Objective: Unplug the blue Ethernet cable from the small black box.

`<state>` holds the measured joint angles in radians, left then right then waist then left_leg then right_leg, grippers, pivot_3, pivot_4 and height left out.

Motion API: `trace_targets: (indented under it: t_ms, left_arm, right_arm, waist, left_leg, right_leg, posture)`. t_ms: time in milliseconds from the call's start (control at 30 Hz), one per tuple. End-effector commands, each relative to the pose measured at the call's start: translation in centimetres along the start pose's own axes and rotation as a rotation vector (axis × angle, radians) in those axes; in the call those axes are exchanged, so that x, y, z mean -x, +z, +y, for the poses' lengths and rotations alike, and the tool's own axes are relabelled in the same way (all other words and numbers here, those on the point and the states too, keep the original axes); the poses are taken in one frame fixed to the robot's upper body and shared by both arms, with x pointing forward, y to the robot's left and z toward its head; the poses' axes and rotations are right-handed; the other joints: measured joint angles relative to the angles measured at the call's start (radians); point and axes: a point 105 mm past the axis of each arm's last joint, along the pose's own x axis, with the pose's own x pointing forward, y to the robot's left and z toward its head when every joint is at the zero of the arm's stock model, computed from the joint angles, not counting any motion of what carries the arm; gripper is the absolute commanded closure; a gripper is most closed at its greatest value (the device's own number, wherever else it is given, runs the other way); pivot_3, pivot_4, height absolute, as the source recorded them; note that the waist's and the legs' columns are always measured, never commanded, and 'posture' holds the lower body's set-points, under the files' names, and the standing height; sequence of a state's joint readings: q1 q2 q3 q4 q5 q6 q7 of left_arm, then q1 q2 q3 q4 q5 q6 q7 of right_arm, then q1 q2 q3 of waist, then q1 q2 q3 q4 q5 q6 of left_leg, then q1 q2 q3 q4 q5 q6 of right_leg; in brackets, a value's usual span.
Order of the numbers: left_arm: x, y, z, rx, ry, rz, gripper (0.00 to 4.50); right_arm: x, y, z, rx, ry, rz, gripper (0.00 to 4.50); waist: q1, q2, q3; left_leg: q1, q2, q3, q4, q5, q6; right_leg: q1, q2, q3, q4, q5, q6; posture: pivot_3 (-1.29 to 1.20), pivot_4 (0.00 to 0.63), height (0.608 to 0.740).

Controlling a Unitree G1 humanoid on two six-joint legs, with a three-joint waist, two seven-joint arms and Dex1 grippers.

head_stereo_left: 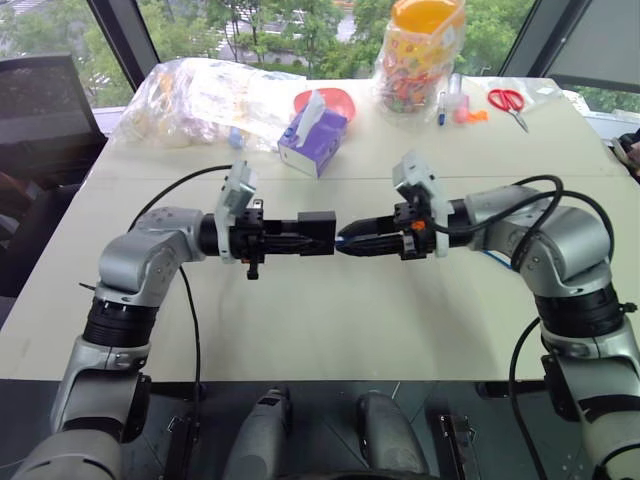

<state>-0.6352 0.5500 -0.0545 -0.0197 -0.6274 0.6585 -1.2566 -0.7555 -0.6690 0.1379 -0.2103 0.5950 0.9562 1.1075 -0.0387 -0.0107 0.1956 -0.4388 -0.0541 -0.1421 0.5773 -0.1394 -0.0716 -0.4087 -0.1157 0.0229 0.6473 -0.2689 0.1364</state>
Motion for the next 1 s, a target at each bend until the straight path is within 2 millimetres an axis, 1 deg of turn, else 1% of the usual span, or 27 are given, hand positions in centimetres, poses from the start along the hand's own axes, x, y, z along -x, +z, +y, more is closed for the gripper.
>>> trace_targets:
  t_ms: [33,200,400,500,600,733,833,1000]
  left_arm:
    - [-0.1,1.2,-0.4,-0.058,-0.009,-0.021,4.00]
    - [0.0,1.3,-0.4,-0.058,-0.007,-0.026,4.00]
    - [0.1,2.0,-0.3,-0.053,-0.001,-0.051,4.00]
    - [0.2,2.4,-0.3,-0.047,0.000,-0.063,4.00]
    - [0.5,2.9,-0.3,-0.035,0.006,-0.083,4.00]
    - [1.0,3.0,-0.5,-0.032,0.012,-0.072,4.00]
    - [1.5,2.7,-0.7,-0.029,0.015,-0.051,4.00]
    - [2.2,2.3,-1.3,-0.030,0.018,-0.014,4.00]
  right_arm:
    - [0.1,1.0,0.4,0.044,0.012,-0.012,4.47]
    - [0.1,0.9,0.4,0.047,0.013,-0.009,4.47]
    - [0.0,0.8,0.6,0.052,0.016,-0.003,4.47]
    - [-0.2,0.3,0.5,0.094,0.001,0.017,4.47]
    - [-0.1,-0.6,0.0,0.143,-0.030,0.059,4.47]
    - [0.6,-2.1,-1.2,0.197,-0.088,0.125,4.47]
    - [1.5,-2.5,-1.9,0.198,-0.119,0.138,4.47]
    - [3.6,-3.3,-3.7,0.211,-0.210,0.192,4.47]
  waist:
    - [0.000,0.000,0.000]
    - [0.000,0.000,0.000]
    - [0.000,0.000,0.000]
    - [0.000,0.000,0.000]
    - [0.000,0.000,0.000]
    - [-0.001,0.000,0.000]
    - [-0.002,0.000,0.000]
    - [0.000,-0.001,0.000]
  left_leg:
    - [0.000,0.000,0.000,0.000,0.000,0.000]
    - [0.000,0.000,0.000,0.000,0.000,0.000]
    - [0.000,0.000,0.000,0.000,0.000,0.000]
    - [0.000,0.000,0.000,0.000,0.000,0.000]
    - [0.000,0.000,0.000,0.000,0.000,0.000]
    - [0.000,0.000,0.000,0.000,0.000,0.000]
    - [0.000,0.000,0.000,0.000,0.000,0.000]
    - [0.000,0.000,0.000,0.000,0.000,0.000]
  right_leg:
    - [0.000,0.000,0.000,0.000,0.000,0.000]
    - [0.000,0.000,0.000,0.000,0.000,0.000]
    - [0.000,0.000,0.000,0.000,0.000,0.000]
    - [0.000,0.000,0.000,0.000,0.000,0.000]
    - [0.000,0.000,0.000,0.000,0.000,0.000]
    - [0.000,0.000,0.000,0.000,0.000,0.000]
    - [0.000,0.000,0.000,0.000,0.000,0.000]
    - [0.000,0.000,0.000,0.000,0.000,0.000]
  posture:
    - [0.00,0.150,0.728]
    - [0.00,0.150,0.728]
    - [0.00,0.150,0.728]
    - [0.00,0.150,0.728]
    - [0.00,0.150,0.728]
    - [0.00,0.150,0.728]
    - [0.00,0.150,0.728]
    - [0.00,0.150,0.728]
